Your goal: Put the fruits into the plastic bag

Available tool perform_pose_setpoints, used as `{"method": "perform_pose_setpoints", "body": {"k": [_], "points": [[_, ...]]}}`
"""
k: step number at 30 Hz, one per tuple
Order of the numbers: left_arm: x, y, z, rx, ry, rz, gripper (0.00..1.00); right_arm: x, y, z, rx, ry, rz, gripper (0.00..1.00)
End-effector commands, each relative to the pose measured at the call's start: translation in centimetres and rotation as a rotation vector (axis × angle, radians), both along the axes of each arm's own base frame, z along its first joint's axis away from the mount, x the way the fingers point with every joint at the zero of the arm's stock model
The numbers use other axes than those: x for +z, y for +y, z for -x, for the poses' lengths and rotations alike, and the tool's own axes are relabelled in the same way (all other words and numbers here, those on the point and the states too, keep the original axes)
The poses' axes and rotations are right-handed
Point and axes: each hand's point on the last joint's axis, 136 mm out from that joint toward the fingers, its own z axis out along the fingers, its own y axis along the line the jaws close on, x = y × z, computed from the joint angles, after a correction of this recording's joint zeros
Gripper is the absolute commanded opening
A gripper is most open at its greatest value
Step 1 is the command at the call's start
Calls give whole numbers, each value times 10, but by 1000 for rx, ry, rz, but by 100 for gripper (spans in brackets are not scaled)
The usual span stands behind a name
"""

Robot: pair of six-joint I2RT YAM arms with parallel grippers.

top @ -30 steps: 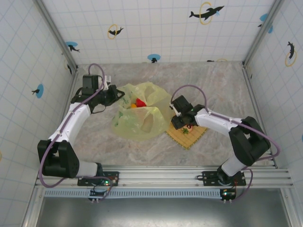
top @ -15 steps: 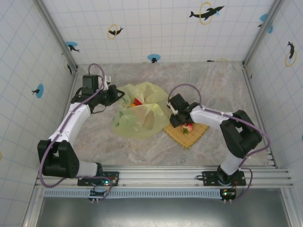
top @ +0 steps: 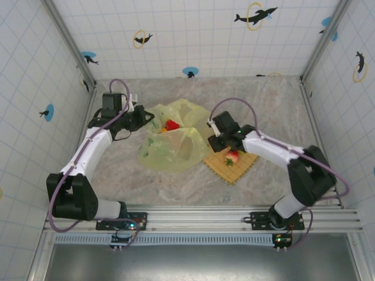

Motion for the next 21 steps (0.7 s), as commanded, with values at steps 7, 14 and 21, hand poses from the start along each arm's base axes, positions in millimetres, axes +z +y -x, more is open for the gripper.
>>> {"method": "perform_pose_setpoints", "body": {"k": [7, 14, 21], "points": [[9, -1, 2, -21, -46, 1, 0, 106, -13, 29, 47, -194, -238, 64], [12, -2, 4, -30, -54, 8, 0, 138, 32, 27, 169, -204, -431, 62], [14, -4, 4, -33, -56, 20, 0, 112, 55, 1, 140, -148, -396, 60]]}}
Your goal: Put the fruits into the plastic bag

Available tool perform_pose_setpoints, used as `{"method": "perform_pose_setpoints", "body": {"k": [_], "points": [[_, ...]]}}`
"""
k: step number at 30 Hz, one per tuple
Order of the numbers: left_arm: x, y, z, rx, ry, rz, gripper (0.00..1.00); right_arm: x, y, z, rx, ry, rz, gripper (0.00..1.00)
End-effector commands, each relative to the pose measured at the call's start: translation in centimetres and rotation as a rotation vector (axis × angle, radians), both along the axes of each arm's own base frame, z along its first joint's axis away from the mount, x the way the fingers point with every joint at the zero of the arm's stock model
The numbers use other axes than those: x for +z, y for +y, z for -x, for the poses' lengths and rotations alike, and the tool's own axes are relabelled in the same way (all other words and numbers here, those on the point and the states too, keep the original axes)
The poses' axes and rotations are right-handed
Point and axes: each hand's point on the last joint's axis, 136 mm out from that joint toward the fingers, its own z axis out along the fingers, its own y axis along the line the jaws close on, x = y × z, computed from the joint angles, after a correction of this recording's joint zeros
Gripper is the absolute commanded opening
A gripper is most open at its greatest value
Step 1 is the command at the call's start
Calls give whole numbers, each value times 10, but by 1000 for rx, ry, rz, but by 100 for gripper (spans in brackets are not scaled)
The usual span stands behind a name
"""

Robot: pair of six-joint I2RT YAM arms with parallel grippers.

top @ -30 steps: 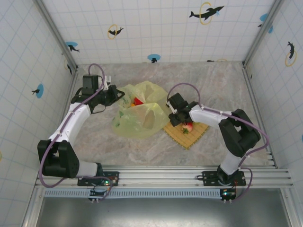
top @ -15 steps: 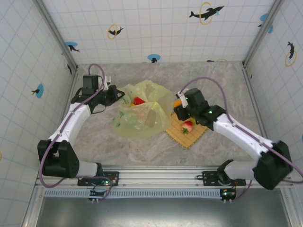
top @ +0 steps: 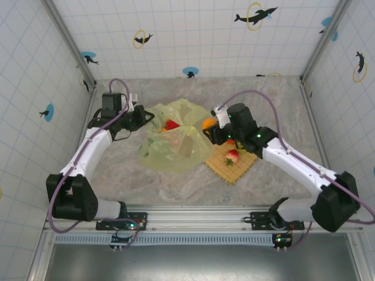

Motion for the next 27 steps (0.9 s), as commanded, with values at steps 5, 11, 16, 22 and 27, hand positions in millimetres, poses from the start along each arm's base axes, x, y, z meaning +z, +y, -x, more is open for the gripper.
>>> {"method": "perform_pose_setpoints", "body": {"k": [5, 11, 16, 22, 27], "points": [[11, -5, 1, -27, -41, 26, 0, -16, 45, 7, 119, 67, -45, 60], [10, -10, 3, -46, -38, 32, 0, -39, 74, 40, 265, 123, -103, 60], [10, -12, 5, -60, -39, 35, 0, -56, 101, 43, 344, 129, -74, 60], [9, -15, 7, -71, -34, 40, 0, -73, 125, 32, 366, 70, -25, 60], [7, -18, 8, -76, -31, 40, 0, -93, 144, 30, 378, 43, 7, 60]]}}
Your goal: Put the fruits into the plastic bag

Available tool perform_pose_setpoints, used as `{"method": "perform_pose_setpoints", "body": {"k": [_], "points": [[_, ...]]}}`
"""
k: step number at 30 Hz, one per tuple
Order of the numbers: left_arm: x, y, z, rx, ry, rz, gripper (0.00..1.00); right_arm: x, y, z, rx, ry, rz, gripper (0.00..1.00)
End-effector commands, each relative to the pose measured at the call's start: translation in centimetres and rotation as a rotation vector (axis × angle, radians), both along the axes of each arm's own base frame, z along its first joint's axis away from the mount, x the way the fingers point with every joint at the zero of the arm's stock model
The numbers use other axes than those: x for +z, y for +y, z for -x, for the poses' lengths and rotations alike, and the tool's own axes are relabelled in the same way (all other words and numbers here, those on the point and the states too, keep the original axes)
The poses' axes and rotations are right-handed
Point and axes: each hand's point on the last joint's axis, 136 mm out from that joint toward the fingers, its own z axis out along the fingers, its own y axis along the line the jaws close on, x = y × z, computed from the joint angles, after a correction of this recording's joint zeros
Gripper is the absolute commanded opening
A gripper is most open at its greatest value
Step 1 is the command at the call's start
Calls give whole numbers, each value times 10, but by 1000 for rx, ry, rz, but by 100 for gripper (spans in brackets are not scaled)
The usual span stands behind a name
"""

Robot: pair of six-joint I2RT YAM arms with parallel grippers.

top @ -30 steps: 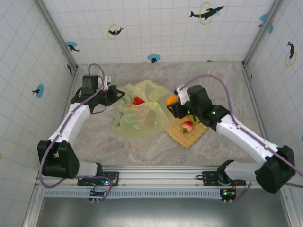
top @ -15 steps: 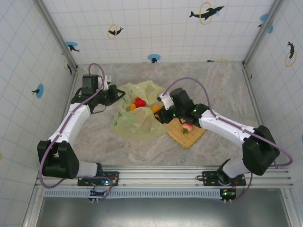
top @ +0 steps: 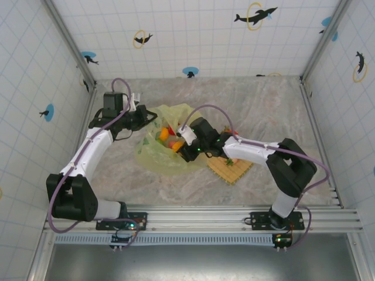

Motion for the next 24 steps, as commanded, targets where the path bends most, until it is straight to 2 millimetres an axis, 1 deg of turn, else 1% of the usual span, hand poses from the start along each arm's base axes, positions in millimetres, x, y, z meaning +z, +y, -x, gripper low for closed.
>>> {"method": "perform_pose_setpoints", "body": {"k": [1, 3, 5, 8, 10, 12, 15, 17, 20, 24], "points": [[1, -5, 3, -23, -17, 10, 0, 11, 26, -11, 23, -92, -46, 61], [0, -4, 2, -16, -16, 5, 0, 3, 32, -4, 51, -81, -45, 61], [-1, -4, 2, -13, -12, 3, 0, 3, 42, 4, 97, -83, -76, 61], [-1, -4, 3, -13, -12, 1, 0, -3, 52, 20, 173, -46, -97, 63], [-1, -4, 4, -12, -13, -1, 0, -8, 55, 23, 188, -27, -92, 65], [-2, -4, 4, -10, -12, -3, 0, -16, 56, 20, 168, -26, -62, 66], [-3, -4, 4, -9, -13, -2, 0, -30, 52, 5, 96, -39, 12, 66], [-4, -4, 4, -8, -10, -1, 0, -34, 51, -4, 52, -47, 38, 66], [-5, -4, 5, -8, -8, -1, 0, -32, 55, -13, 12, -51, 41, 68], [-5, -4, 5, -8, -8, 0, 0, -27, 57, -17, -8, -50, 29, 72]]}}
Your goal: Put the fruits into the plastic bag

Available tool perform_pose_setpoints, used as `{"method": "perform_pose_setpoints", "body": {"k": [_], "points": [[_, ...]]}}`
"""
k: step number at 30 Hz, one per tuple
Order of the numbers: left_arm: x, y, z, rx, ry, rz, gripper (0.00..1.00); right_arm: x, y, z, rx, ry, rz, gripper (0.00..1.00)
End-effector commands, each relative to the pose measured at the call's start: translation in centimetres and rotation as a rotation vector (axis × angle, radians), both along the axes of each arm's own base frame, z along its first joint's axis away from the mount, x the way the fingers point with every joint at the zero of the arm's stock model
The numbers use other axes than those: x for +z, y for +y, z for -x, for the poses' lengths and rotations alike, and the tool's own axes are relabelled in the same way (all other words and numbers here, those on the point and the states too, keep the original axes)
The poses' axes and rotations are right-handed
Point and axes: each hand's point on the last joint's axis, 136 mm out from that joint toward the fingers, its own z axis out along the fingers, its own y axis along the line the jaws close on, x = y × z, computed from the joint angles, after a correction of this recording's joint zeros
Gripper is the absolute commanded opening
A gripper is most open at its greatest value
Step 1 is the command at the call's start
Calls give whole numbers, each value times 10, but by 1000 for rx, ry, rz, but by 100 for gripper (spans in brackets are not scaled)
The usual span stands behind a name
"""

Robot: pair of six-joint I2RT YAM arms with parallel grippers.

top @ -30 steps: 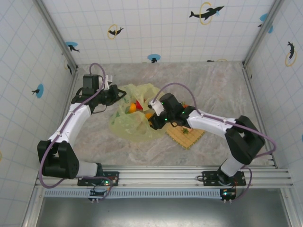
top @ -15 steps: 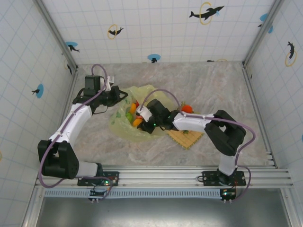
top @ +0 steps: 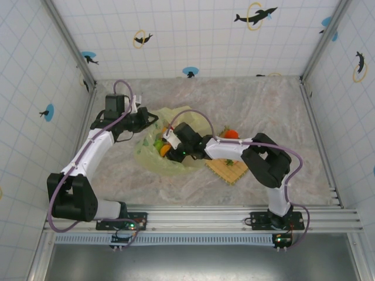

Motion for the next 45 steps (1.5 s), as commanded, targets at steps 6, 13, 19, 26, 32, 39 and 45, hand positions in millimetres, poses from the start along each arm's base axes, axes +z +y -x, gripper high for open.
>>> {"method": "perform_pose_setpoints", "body": {"k": [6, 13, 19, 26, 32, 39, 45], "points": [[6, -2, 2, -4, -28, 3, 0, 21, 0, -12, -51, -16, -19, 83], [5, -1, 2, -4, -28, 0, 0, 47, -25, -12, -89, -34, -33, 83], [4, -1, 1, -6, -32, -11, 0, 60, -73, -9, -178, -66, 19, 80], [4, 2, 0, -7, -48, -37, 0, 83, -122, -2, -257, -53, 43, 79], [-1, 3, -1, -4, -41, -47, 0, 119, -142, 27, -210, -4, -119, 80], [-3, 3, -2, -2, -34, -51, 0, 117, -204, 22, -441, 3, -58, 83], [-6, 4, -2, 0, -30, -55, 0, 83, -261, 11, -754, 14, 139, 84]]}}
